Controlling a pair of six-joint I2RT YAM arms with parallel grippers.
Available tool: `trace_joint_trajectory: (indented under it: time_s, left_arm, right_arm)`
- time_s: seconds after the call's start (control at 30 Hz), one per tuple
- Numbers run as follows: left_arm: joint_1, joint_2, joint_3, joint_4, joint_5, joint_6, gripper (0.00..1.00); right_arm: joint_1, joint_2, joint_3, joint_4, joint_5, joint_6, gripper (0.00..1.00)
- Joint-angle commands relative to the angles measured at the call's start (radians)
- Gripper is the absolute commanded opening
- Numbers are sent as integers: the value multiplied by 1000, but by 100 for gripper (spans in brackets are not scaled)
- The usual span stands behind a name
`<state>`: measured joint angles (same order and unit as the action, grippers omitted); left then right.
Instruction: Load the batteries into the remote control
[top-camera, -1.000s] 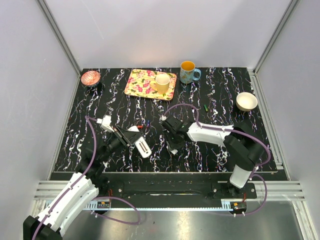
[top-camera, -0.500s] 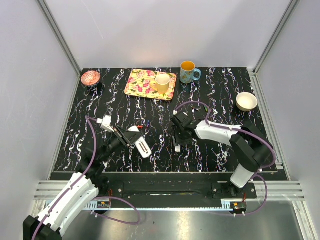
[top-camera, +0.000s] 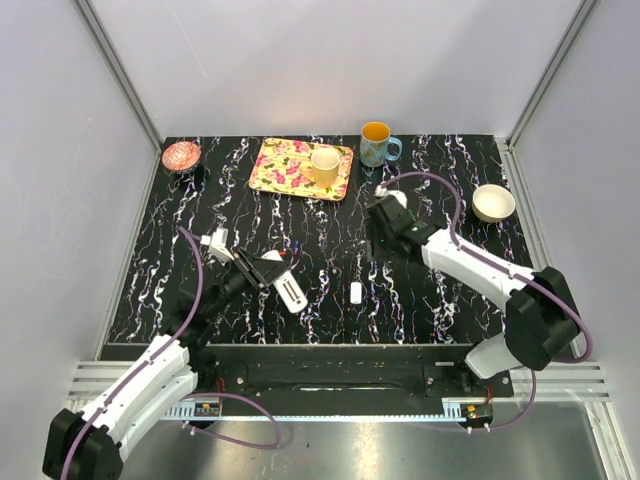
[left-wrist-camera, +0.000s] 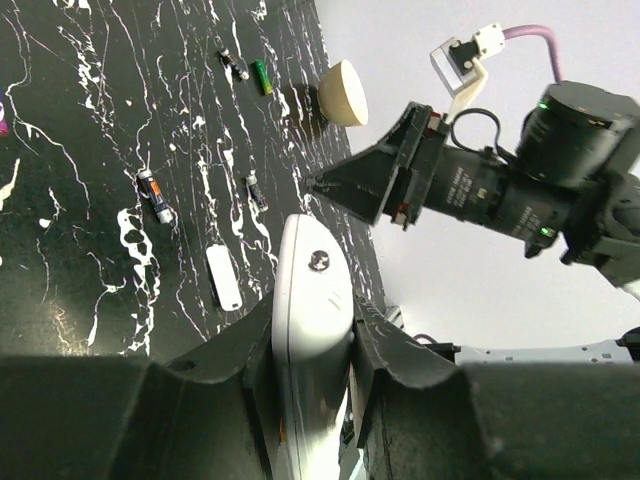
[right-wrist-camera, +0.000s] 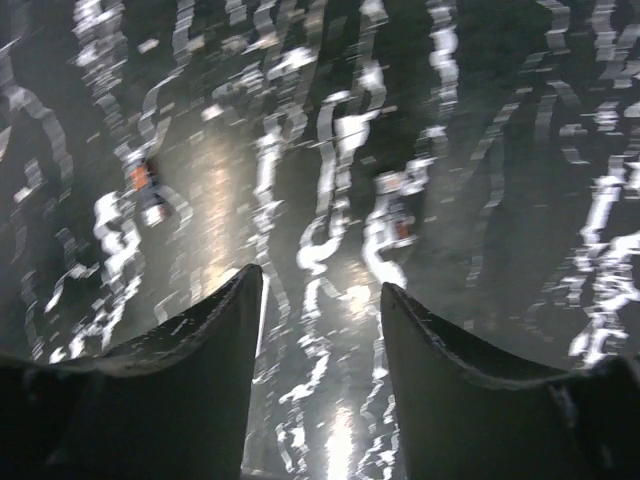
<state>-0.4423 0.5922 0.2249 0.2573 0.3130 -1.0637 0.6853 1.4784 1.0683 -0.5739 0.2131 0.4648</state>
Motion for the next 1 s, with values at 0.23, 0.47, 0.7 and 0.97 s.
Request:
trace_joint_trajectory:
  time_s: [0.23, 0.47, 0.7, 0.97]
  left_arm:
    - [-3, 24, -81, 350, 43, -84, 0]
    - [-1, 18, -108, 372, 66, -62, 8]
    - [-1, 54, -202, 566, 57, -148, 0]
    - [1, 86, -128, 554, 204, -102, 0]
  right_arm:
    - [-179, 99, -13, 72, 83, -78, 50]
    - [-179, 76, -27, 106, 155, -52, 66]
    - [-179, 129, 8, 123, 137, -72, 55]
    - [-179, 201, 55, 144, 66, -126, 38]
